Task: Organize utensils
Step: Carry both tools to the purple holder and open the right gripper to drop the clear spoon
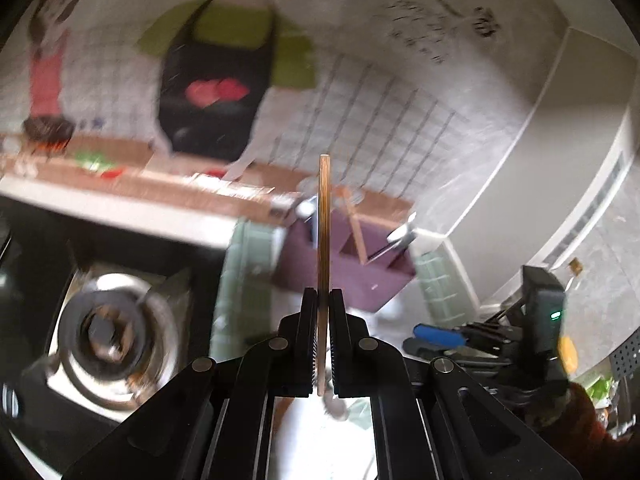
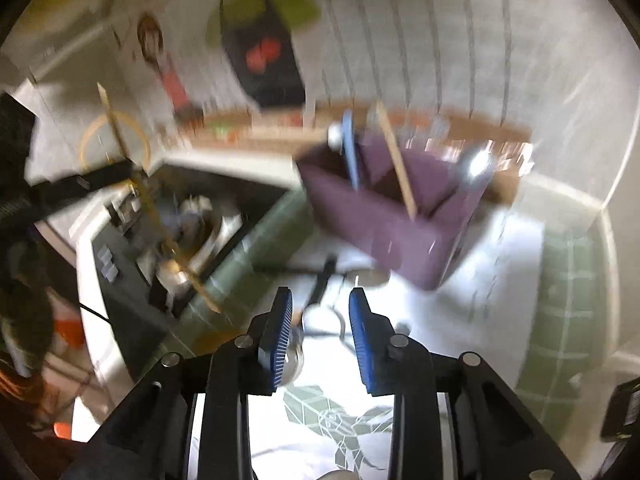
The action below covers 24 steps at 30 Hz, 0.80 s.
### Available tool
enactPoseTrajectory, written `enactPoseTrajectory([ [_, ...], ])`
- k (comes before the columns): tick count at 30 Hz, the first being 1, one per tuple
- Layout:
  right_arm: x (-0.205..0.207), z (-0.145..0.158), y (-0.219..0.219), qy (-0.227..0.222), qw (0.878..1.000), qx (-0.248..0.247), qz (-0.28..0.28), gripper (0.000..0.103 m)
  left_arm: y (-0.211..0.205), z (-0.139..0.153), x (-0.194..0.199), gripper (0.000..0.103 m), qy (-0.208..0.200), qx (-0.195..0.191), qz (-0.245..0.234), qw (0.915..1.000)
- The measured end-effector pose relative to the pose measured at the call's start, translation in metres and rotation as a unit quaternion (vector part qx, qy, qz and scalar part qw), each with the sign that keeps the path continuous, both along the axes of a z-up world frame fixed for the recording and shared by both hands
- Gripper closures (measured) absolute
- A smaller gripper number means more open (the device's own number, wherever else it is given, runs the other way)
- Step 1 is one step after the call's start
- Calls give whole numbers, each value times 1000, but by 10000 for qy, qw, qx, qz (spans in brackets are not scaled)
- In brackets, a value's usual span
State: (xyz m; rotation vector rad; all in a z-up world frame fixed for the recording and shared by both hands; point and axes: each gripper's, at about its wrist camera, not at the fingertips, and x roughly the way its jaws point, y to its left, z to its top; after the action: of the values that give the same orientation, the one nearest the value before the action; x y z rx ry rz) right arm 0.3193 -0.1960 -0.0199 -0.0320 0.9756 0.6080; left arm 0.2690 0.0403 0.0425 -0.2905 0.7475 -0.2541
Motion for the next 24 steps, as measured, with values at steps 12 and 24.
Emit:
enactPoseTrajectory([
  [12, 6, -71, 46, -530, 9806, -1390, 1280, 75, 32, -28, -43, 97, 404, -70, 368, 9985],
  [24, 29, -94, -12, 769, 9929, -593, 682, 69, 36, -36, -49, 97, 548, -240, 544, 9967],
])
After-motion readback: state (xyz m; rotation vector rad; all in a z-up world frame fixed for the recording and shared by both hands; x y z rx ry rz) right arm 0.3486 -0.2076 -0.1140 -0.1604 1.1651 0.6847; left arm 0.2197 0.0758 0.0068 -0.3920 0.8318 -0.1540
